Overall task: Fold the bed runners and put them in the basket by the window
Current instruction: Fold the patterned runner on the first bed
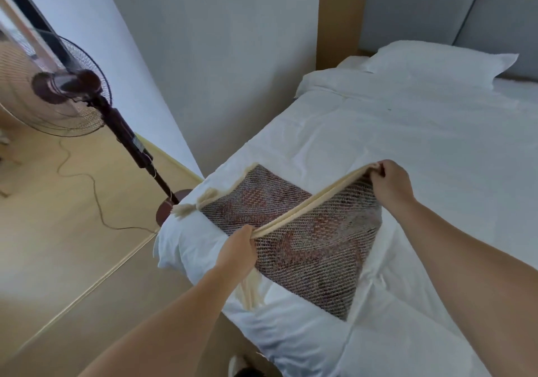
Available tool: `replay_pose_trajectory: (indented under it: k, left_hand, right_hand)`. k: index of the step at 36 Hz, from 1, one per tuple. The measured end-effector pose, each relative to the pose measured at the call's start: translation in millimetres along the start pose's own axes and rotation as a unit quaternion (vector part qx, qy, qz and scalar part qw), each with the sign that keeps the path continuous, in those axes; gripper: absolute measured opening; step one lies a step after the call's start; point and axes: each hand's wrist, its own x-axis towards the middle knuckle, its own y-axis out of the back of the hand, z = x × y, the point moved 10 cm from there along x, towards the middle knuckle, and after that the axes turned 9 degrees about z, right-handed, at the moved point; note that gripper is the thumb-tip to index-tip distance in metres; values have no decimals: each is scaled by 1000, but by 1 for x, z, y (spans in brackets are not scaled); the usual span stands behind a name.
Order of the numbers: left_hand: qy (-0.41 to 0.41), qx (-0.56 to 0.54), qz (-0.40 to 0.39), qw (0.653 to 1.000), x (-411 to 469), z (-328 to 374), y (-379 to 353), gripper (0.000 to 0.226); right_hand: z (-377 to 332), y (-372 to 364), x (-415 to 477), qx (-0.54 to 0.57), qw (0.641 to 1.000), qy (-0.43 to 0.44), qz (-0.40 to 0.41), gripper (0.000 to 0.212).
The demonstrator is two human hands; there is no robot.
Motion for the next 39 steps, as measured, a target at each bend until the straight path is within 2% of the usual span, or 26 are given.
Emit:
replay_pose_trajectory:
  k: [9,12,17,25,33,39]
  left_hand:
    - [32,-24,19,999,46,-43,16,15]
    - [31,-27,3,999,74,-65,14,10]
    - [6,-31,-43,999,135,-101,8,17]
    - [5,-41,-154,987,228,-176,-15,19]
    - [39,-18,-192,980,308,-259,-67,24]
    - [10,32,-210,977,344,-299,-112,25]
  right_hand:
    - [-42,-59,29,13,999,27,-11,11]
    - [-50,-87,40,8,1000,17,-14,13]
    - [-67,-142,65,3,1000,-4,0,16]
    - [-88,-273,109,-32,998,-53,5,23]
    - [-83,-424,156,-73,996,-55,-16,23]
    - [-60,-501,175,-104,993,-50,-30,29]
